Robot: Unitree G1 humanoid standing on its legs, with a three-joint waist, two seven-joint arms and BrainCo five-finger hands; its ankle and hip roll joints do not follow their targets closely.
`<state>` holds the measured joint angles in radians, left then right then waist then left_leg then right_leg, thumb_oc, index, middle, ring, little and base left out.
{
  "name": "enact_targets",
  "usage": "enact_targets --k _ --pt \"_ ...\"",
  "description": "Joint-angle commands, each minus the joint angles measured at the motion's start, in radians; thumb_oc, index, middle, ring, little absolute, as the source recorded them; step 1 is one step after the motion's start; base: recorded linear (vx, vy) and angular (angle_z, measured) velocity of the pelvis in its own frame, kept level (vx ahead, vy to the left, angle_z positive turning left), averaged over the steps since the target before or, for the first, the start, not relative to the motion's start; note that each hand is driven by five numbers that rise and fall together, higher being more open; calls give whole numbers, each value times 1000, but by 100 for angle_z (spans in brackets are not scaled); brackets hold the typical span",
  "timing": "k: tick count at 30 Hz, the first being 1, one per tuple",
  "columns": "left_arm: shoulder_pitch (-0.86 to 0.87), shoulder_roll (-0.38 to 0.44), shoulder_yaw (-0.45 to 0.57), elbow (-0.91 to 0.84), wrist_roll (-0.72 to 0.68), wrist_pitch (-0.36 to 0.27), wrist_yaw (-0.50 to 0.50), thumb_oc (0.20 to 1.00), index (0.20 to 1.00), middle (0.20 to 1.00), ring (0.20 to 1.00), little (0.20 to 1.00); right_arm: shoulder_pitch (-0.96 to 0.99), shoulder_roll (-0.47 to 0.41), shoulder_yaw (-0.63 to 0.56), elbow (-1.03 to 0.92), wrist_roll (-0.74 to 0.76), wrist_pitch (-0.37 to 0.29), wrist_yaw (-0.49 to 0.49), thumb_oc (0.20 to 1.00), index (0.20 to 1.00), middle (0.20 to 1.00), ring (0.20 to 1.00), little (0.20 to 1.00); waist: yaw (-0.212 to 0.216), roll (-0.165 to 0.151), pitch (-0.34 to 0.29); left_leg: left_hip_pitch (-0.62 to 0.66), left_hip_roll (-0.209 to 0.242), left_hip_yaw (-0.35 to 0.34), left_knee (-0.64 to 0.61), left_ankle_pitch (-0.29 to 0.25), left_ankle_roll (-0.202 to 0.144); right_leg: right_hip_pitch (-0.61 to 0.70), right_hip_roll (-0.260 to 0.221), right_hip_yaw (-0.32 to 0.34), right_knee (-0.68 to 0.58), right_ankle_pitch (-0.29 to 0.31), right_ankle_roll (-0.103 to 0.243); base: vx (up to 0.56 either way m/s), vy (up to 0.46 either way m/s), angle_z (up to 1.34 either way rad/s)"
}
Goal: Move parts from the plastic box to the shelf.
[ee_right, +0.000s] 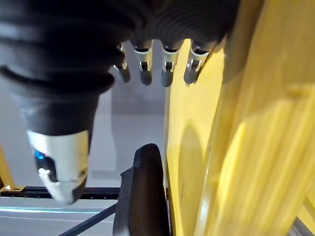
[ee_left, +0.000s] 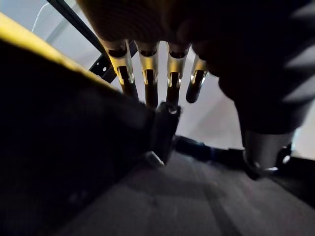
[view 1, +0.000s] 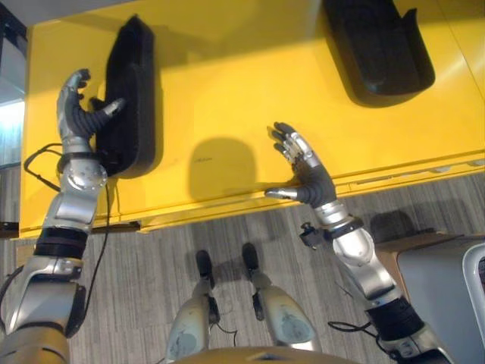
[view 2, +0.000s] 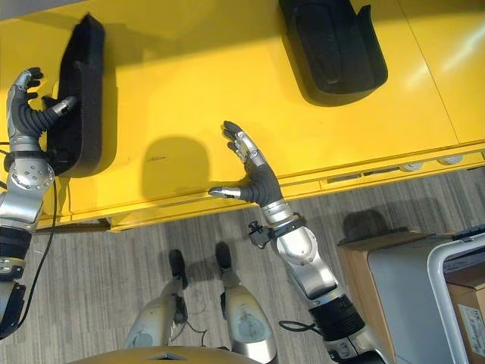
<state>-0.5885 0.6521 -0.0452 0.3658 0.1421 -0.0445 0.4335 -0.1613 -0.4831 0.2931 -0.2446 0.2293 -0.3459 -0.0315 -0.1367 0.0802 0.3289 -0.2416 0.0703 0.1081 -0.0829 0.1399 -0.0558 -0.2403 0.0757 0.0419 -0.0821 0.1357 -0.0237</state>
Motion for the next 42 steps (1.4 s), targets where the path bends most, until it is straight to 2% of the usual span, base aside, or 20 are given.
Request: enact_targets --k 1,8,14,20,26,30,35,38,39,40,42 --pt "-3 -1 -25 82 17 2 46 1000 1000 1000 1000 1000 9 26 -7 -25 0 -39 -12 1000 1000 1000 1000 1000 -5 -55 -27 87 19 3 -4 -115 -19 41 -100 -12 -5 -113 135 0 0 0" --pt "-8 -53 -31 29 -10 -23 72 1000 1000 1000 1000 1000 5 22 -15 -13 -11 -35 -30 1000 1000 1000 1000 1000 -6 -57 -42 99 21 3 -4 -119 -19 53 -100 -17 -5 -122 134 3 -1 1" --pt "-39 -26 -60 14 55 -50 89 1000 1000 1000 1000 1000 8 19 -14 -12 6 -46 -18 1000 1000 1000 1000 1000 -6 -57 -67 125 22 0 -4 -129 -19 78 -101 -20 -5 -131 133 18 0 3" --pt "-69 39 -100 17 136 -74 86 1000 1000 1000 1000 1000 27 13 -8 -12 18 -61 5 1000 1000 1000 1000 1000 -7 -53 -94 152 21 6 -4 -140 -19 106 -104 -22 -5 -139 135 0 0 0" --pt "-51 44 -91 -57 196 -93 119 1000 1000 1000 1000 1000 30 6 -14 -18 20 -69 9 1000 1000 1000 1000 1000 -6 -54 -114 179 22 7 -4 -150 -19 131 -106 -24 -5 -148 136 13 6 0" --pt "-1 0 -56 -180 238 -124 155 1000 1000 1000 1000 1000 19 4 -4 -18 36 -69 26 1000 1000 1000 1000 1000 2 -65 -151 225 21 8 -4 -168 -17 180 -109 -33 -5 -163 132 66 16 0" --pt "154 -112 12 -385 219 -209 146 1000 1000 1000 1000 1000 -60 6 49 63 46 -31 56 1000 1000 1000 1000 1000 38 -88 -203 285 17 -3 -4 -191 -14 250 -115 -53 -5 -183 118 85 14 1" --pt "222 -158 29 -463 172 -241 131 1000 1000 1000 1000 1000 -88 26 65 104 60 -24 50 1000 1000 1000 1000 1000 52 -96 -216 303 14 -14 -3 -196 -12 274 -117 -62 -2 -191 114 37 -3 11" --pt "255 -179 31 -499 132 -270 121 1000 1000 1000 1000 1000 -104 37 68 119 68 -21 45 1000 1000 1000 1000 1000 64 -102 -220 301 11 -20 -1 -187 -11 276 -119 -68 3 -185 111 -8 -14 28" --pt "323 -209 17 -547 33 -305 78 1000 1000 1000 1000 1000 -121 43 68 134 63 -20 29 1000 1000 1000 1000 1000 83 -108 -226 303 10 -39 5 -186 -11 288 -122 -83 15 -194 105 5 -20 26" --pt "413 -215 10 -586 -43 -317 10 1000 1000 1000 1000 1000 -116 51 52 137 72 -14 19 1000 1000 1000 1000 1000 100 -114 -237 309 7 -60 9 -189 -10 306 -125 -109 21 -201 104 38 -11 43"
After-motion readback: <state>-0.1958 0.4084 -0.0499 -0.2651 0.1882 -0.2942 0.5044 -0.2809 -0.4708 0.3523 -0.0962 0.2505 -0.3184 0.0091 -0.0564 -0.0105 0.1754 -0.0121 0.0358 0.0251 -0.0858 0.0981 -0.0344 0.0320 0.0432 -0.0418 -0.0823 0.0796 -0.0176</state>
